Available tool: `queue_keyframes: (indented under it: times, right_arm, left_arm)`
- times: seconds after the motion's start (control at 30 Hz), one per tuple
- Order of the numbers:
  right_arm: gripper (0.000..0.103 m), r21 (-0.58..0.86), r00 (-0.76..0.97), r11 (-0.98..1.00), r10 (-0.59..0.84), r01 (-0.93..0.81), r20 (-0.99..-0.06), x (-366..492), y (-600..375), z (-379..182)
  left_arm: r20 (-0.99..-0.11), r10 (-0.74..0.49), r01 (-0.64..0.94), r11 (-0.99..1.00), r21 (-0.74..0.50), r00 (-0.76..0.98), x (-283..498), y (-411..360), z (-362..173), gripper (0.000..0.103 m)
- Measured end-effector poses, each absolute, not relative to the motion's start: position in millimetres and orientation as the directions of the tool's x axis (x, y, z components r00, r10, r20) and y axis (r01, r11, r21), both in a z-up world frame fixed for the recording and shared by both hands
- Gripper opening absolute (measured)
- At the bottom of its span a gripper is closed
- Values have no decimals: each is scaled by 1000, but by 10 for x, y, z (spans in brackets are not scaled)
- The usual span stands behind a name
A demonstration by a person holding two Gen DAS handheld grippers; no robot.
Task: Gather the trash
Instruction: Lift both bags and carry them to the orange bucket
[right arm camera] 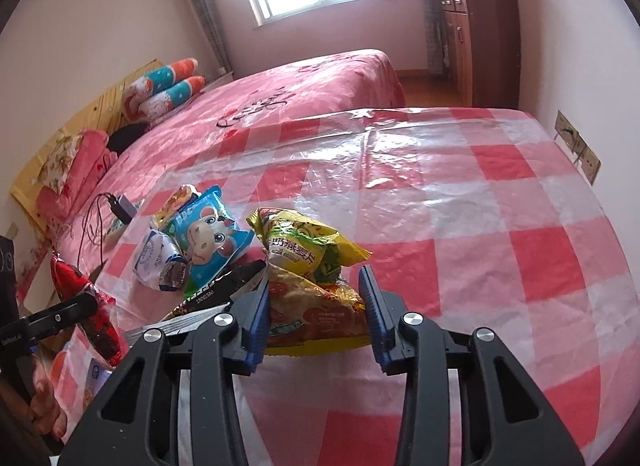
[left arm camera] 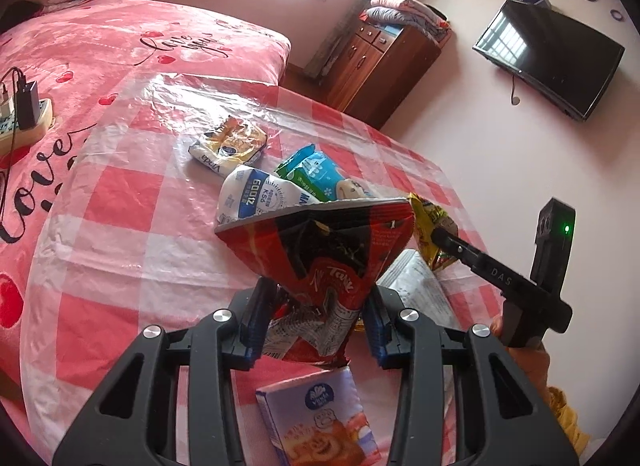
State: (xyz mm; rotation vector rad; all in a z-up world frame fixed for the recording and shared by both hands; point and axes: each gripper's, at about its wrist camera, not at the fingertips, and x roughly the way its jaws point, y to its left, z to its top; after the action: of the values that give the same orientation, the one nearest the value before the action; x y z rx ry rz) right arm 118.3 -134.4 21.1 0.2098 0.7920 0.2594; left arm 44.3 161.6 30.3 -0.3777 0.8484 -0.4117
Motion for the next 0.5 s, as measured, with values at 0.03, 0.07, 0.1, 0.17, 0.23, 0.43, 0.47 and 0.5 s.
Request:
queue_keyframes:
  times: [0.03, 0.07, 0.1, 0.17, 0.23, 0.43, 0.47, 0.5]
  right_arm:
    - [42, 284, 682, 948, 303, -144, -666, 1132, -1366, 236]
    - [42, 282, 690, 949, 298, -139, -660, 1086, -1380, 260]
    - [42, 281, 696, 950, 293, -136, -655, 1044, -1388, 281]
    - [42, 283, 706, 950, 288, -129, -647, 965, -1406, 319]
    - [42, 282, 713, 951, 284, -125, -641, 887, -1415, 359]
    - [42, 306, 717, 940, 317, -150, -621, 641, -1320, 505]
    - [42, 311, 716, 938, 323, -155, -618, 601, -1309, 512]
    - [42, 317, 715, 934, 333, -163, -614, 551, -1276, 537]
  left_arm:
    - [-635, -493, 199, 856, -478, 595, 420, 1628, 317, 42]
    - [-631, -495, 199, 854, -481, 597, 397, 1637, 330, 42]
    - [-628, -497, 199, 852, -484, 599, 373, 1650, 341, 42]
    - [-623, -497, 200, 851, -486, 604, 325, 1666, 361, 42]
    - [-616, -499, 201, 849, -489, 609, 279, 1682, 384, 42]
    - [-589, -506, 202, 839, -505, 630, 127, 1785, 482, 42]
    - [-585, -507, 203, 838, -507, 633, 98, 1801, 504, 42]
    - [-581, -508, 203, 837, -509, 636, 72, 1813, 518, 42]
